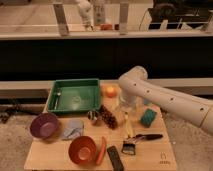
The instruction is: Place banana in purple bowl
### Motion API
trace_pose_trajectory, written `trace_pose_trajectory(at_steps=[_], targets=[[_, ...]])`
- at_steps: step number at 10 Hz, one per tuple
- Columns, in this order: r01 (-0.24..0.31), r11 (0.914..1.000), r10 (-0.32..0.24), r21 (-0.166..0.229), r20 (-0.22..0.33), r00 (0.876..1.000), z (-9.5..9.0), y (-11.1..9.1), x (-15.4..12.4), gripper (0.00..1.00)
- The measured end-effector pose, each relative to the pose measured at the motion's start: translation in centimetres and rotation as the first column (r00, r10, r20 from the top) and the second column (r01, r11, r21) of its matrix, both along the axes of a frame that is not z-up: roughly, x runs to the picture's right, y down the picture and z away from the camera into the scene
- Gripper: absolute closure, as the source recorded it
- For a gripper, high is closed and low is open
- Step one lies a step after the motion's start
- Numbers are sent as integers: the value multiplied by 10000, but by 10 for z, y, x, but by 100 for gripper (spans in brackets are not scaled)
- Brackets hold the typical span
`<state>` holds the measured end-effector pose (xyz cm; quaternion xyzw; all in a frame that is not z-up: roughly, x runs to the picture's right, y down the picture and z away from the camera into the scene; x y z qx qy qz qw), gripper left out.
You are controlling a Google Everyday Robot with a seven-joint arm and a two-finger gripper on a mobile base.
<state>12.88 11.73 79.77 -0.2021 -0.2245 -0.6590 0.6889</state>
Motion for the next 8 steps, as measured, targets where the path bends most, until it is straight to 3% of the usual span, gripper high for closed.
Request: trace_pose_trajectory(at_steps=[1, 3, 5, 8], targets=[[-36, 10000, 35, 46, 139, 9999, 4, 4, 4, 20], [40, 9998, -32, -189, 391, 9992, 36, 26, 17, 20], [66, 9998, -59, -207, 346, 9994, 49, 32, 19, 20], [104, 9999, -104, -131, -9, 9999, 60, 35, 21, 31]])
